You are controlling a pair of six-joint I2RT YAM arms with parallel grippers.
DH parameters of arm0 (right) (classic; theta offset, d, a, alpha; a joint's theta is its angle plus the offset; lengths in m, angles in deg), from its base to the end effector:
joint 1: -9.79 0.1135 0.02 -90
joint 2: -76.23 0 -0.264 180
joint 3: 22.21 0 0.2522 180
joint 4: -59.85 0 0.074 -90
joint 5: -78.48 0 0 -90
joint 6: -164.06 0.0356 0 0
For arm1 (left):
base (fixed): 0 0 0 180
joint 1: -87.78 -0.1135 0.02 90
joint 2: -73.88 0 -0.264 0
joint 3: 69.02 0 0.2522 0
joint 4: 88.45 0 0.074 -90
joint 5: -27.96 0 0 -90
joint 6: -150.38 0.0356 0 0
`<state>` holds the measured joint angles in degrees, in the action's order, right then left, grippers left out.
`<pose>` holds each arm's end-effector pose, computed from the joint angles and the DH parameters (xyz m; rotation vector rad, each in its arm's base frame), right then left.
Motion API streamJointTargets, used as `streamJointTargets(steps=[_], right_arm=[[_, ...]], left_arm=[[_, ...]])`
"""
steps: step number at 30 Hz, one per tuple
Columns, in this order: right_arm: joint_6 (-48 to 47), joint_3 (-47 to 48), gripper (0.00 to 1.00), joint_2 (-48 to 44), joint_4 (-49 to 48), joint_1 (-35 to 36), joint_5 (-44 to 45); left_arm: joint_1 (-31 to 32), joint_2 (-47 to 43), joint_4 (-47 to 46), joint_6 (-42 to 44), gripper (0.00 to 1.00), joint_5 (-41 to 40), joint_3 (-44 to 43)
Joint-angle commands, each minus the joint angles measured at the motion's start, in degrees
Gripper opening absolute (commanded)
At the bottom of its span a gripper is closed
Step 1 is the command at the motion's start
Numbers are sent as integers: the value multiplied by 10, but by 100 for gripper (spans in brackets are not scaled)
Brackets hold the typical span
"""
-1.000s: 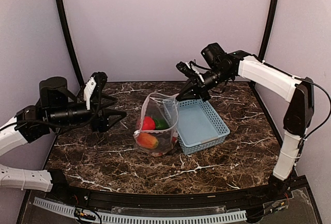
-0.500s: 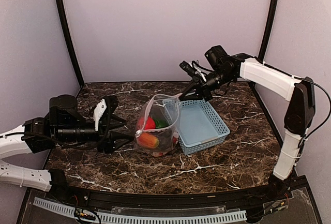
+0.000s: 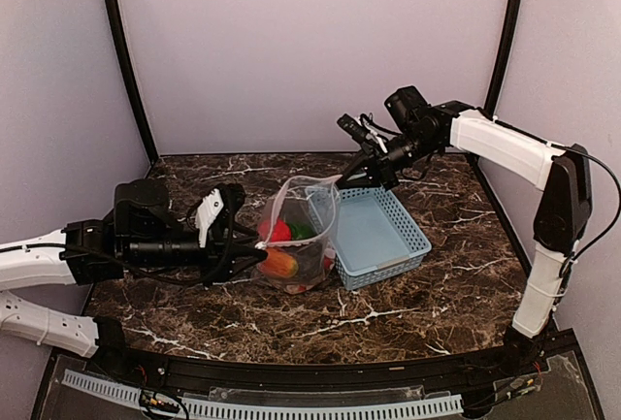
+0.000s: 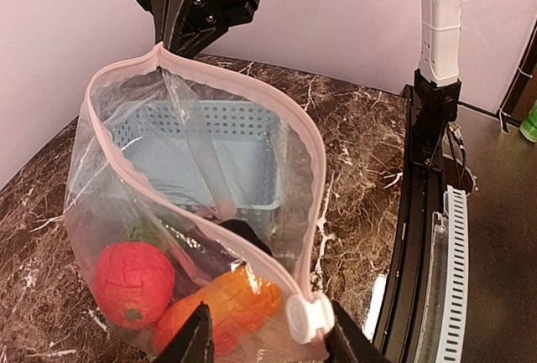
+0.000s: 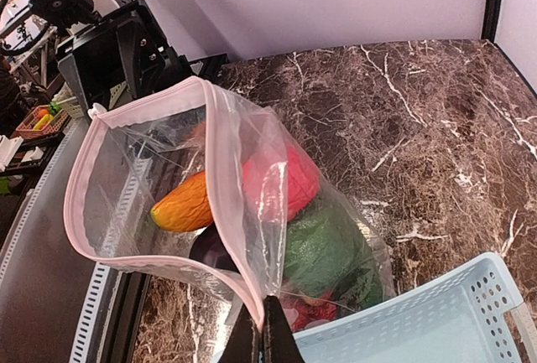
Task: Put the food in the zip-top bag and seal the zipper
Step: Adjust the zipper food storage bag at the center of the board.
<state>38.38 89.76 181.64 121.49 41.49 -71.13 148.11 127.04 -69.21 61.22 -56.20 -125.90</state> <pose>0.3185 0.2328 0.3214 -1.5665 1.6276 1.2484 0.1052 -0.1919 0.3119 1.0404 1.6141 -0.8087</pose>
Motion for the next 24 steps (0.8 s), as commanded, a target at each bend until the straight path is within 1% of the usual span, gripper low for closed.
streamJointTargets(steps=[1,5,11,17,23,24], right_arm=[[9,-5,0,-16,-12,-7,-15],[14,-5,0,-15,-14,-10,-21],[19,-9,0,-15,-17,-16,-29],[21,-13,0,-17,-19,-21,-34],[28,-16,0,-19,-24,-26,-43],[28,-17,0,-19,-24,-26,-43]], left_arm=[[3,12,-41,13,40,-13,4],[3,22,-37,17,39,-9,1],[3,24,-48,17,44,-14,12],[3,21,-53,15,38,-33,22],[3,27,-60,10,36,-47,29],[3,27,-65,11,34,-49,30]])
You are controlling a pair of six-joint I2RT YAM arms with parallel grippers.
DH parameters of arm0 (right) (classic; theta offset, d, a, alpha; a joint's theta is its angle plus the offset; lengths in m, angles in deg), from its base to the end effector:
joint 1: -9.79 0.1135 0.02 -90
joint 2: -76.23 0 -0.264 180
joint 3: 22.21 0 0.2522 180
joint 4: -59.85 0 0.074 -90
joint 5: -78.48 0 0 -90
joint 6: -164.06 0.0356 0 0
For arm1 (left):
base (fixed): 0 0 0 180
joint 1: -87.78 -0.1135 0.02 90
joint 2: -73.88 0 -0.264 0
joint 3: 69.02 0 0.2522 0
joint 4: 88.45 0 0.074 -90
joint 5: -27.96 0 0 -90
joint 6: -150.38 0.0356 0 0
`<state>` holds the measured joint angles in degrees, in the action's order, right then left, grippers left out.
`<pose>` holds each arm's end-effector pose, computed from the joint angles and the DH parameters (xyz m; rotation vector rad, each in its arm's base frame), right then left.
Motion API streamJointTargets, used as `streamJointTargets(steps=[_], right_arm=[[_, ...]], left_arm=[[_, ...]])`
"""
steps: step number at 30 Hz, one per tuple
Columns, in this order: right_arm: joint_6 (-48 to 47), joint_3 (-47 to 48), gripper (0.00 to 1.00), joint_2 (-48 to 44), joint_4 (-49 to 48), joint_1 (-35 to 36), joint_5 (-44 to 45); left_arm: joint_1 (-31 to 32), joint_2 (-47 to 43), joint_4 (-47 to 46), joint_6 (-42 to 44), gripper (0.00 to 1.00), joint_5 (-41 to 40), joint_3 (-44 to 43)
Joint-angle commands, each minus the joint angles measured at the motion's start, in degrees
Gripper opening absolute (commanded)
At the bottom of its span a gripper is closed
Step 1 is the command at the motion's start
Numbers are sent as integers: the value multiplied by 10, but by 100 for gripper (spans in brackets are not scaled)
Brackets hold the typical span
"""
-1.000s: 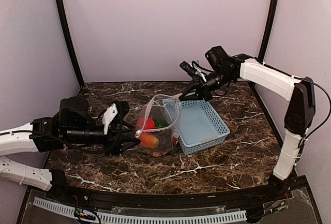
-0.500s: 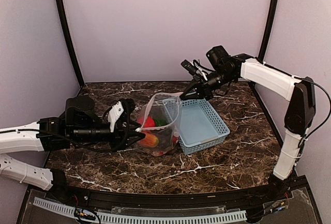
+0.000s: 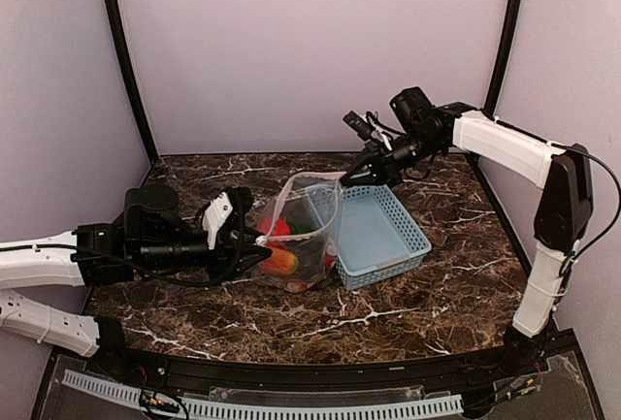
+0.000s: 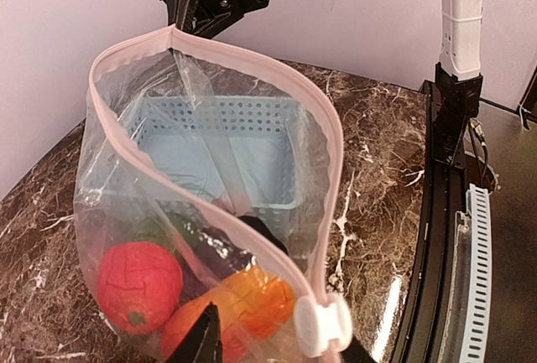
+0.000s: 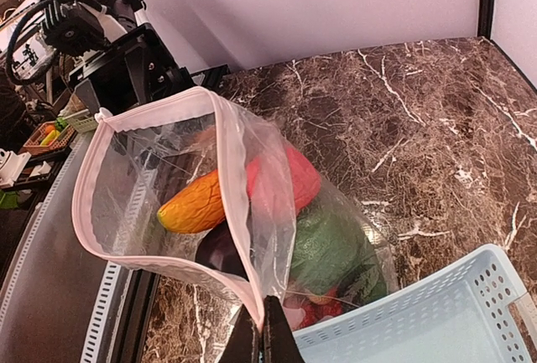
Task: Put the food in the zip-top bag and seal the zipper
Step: Adjust the zipper food storage bag at the center of the board.
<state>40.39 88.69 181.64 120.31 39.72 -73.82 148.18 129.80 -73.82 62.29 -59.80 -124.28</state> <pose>0.3250 0.2235 0.3180 -1.5128 1.6452 1.3037 0.1124 -0.2006 0.3004 1.0094 1.6147 -0.7425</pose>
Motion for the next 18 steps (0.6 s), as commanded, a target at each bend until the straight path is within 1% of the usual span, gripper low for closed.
streamJointTargets(steps=[1,3,4,6,9,11,12,14,15,18], right_arm=[[8,-7,0,-19,-13,-9,-17],[9,-8,0,-19,-14,-10,-18],[9,-9,0,-20,-15,-10,-18],[10,-11,0,-20,-15,-12,-19],[14,-12,0,-27,-15,-16,-22],[18,-8,0,-37,-6,-18,-25],[16,-4,0,-42,4,-18,-27],[15,1,0,-57,22,-18,-28],[15,0,0,-65,28,-18,-29],[13,-10,0,-92,42,-18,-27]], left_arm=[[2,-2,-23,1,33,-15,14],[2,-5,-27,3,29,-16,15],[2,-6,-28,3,25,-16,15],[2,-8,-28,4,19,-38,15],[2,-19,-25,8,15,-58,11],[3,-30,-18,14,11,-77,6],[3,-34,-6,17,6,-96,-1],[2,-46,15,27,2,-128,-9],[2,-54,20,35,1,-145,-11],[0,-64,32,49,1,-157,-13]])
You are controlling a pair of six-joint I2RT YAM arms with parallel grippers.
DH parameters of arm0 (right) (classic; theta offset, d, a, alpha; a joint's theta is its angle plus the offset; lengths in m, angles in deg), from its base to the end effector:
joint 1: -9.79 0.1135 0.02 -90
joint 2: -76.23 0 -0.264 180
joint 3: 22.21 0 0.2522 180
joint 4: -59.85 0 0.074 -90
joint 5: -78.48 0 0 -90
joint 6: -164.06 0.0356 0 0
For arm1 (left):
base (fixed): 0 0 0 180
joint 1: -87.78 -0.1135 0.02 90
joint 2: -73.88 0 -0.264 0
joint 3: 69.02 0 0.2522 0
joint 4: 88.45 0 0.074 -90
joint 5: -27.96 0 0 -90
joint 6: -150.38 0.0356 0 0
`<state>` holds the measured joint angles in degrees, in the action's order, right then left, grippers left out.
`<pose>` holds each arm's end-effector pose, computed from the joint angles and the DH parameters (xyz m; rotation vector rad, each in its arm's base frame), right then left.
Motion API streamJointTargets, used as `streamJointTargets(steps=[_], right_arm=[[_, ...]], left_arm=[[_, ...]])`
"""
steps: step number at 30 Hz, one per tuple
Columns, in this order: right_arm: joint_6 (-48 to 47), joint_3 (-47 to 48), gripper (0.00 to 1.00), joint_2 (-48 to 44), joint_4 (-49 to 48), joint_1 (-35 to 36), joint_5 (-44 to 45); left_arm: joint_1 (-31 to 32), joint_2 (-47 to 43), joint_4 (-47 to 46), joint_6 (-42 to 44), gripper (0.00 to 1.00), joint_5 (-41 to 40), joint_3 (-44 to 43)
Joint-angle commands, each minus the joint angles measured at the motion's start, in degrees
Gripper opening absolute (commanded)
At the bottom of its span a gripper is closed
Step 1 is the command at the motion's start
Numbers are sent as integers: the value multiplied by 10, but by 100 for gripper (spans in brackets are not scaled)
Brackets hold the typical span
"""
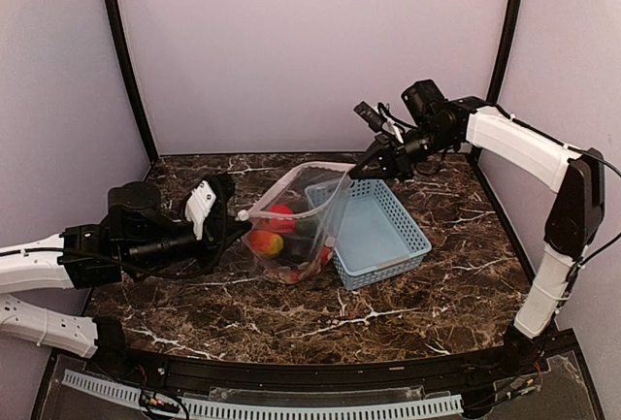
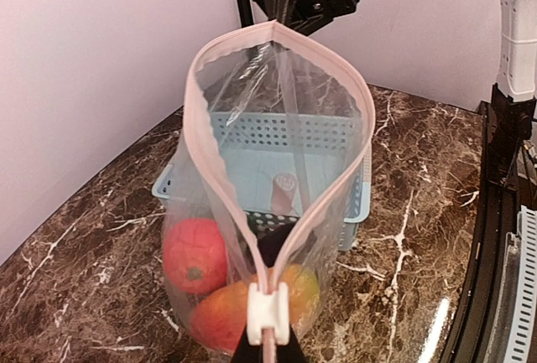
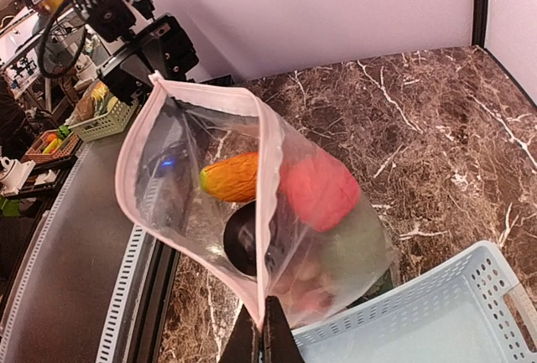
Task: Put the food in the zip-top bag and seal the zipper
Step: Adjust the zipper food storage bag at the center of the board, then hold the zipper from the zipper food storage bag.
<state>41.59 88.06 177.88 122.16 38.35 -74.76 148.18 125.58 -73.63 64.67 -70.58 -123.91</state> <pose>0.3150 0.2077 0.3373 -1.4773 1.6448 1.3093 0.1109 -0.1845 0.3127 0.8726 1.5832 -0.5729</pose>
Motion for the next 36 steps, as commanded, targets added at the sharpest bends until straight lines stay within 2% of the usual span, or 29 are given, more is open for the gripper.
streamJointTargets(steps=[1,5,10,14,16,18,21,26,30,36], right_arm=[[-2,-9,0,-62,28,-4,-15],[-43,-18,0,-77,77,-4,-1],[-139,5,0,-67,205,-4,4],[-175,-4,1,-62,247,6,36],[-178,0,9,-53,257,12,53],[-173,26,24,-41,271,15,65],[-164,109,41,-27,285,15,91],[-138,198,58,-15,253,26,74],[-84,217,58,5,195,76,84],[-14,264,53,54,122,155,147]], left_arm=[[0,-22,31,28,1,-51,-17],[-5,-19,26,25,1,-53,-15],[-11,-12,-7,15,1,-46,-12],[-18,3,-43,11,1,-25,-9],[-20,17,-54,11,1,-7,-9],[-21,31,-57,13,1,18,-13],[-21,44,-55,13,1,35,-25],[-21,49,-47,19,1,45,-36],[-21,43,-47,18,1,44,-36],[-21,38,-54,26,1,53,-40]])
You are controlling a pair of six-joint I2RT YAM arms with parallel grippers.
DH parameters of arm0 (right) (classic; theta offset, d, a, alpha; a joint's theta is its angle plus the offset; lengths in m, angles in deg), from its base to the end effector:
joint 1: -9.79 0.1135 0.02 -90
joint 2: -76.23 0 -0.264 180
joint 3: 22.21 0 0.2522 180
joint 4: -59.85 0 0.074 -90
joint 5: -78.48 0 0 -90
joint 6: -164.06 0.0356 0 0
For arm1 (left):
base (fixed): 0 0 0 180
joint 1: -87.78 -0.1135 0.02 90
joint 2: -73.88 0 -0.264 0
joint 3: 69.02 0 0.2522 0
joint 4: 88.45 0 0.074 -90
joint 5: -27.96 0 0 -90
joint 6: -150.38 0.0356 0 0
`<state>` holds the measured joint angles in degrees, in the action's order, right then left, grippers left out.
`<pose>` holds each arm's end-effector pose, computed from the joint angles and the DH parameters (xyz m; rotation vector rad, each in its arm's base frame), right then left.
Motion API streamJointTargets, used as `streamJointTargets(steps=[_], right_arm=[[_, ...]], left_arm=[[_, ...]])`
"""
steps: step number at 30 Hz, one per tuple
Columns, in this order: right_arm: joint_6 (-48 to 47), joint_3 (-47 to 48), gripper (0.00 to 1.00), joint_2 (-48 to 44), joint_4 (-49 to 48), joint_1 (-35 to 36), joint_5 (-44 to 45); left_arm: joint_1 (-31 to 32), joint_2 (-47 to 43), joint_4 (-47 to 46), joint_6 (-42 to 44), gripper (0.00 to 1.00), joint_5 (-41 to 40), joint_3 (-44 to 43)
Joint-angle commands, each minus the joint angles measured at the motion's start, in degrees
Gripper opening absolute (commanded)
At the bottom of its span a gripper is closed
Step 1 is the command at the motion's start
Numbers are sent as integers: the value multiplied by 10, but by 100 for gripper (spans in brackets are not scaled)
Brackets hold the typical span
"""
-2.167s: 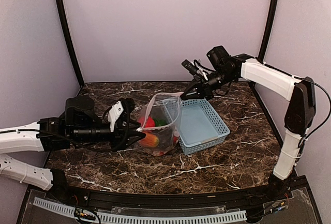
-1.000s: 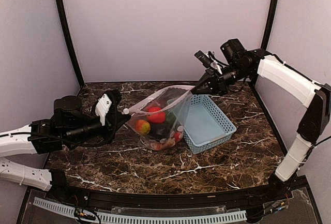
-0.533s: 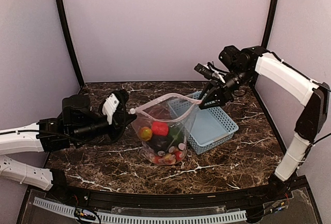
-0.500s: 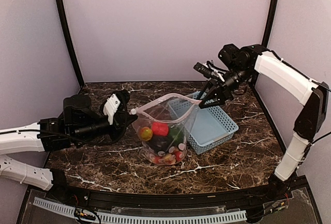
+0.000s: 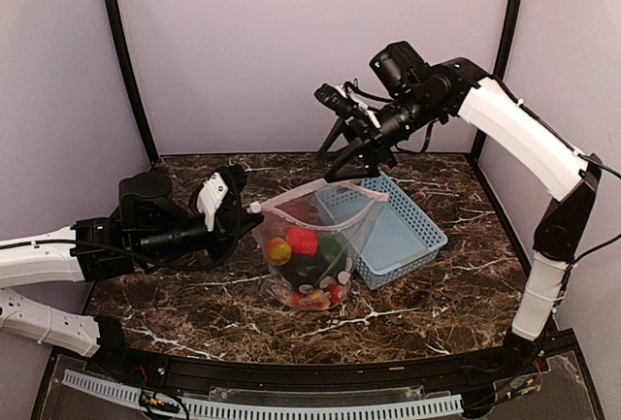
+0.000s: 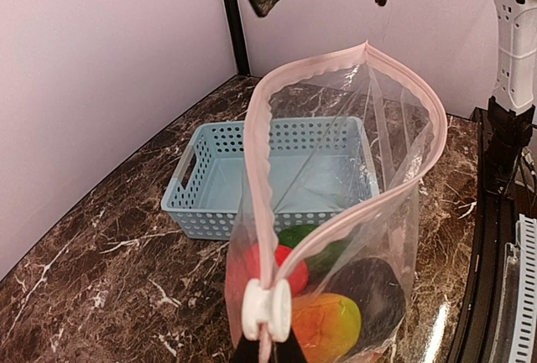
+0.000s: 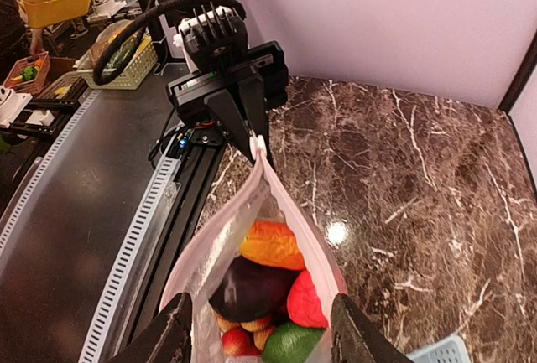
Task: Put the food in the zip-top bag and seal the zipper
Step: Hold the zipper from the zipper food storage bag.
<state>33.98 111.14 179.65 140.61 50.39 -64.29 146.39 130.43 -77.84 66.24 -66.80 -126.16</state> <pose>0.2550 0.2559 0.4221 -1.7531 1.4529 1.1159 0.1247 -0.1986 0.3173 0.8981 1.5408 -0.5978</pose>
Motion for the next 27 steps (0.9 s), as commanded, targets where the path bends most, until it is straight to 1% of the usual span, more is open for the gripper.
streamJointTargets(steps=[1,4,11,17,21,27], right_arm=[[73,44,53,43,-74,41,45],[94,69,52,63,-93,57,46],[105,107,52,102,-97,97,46],[133,102,52,113,-107,123,34],[139,88,48,116,-110,138,52],[160,87,39,124,-127,141,79]], left_arm=[[-4,-9,-9,14,1,19,-20],[-4,-3,4,19,1,24,-32],[-4,3,6,26,1,31,-42],[-3,7,14,27,1,30,-50],[-4,4,9,27,1,27,-48],[-3,1,1,24,1,30,-44]])
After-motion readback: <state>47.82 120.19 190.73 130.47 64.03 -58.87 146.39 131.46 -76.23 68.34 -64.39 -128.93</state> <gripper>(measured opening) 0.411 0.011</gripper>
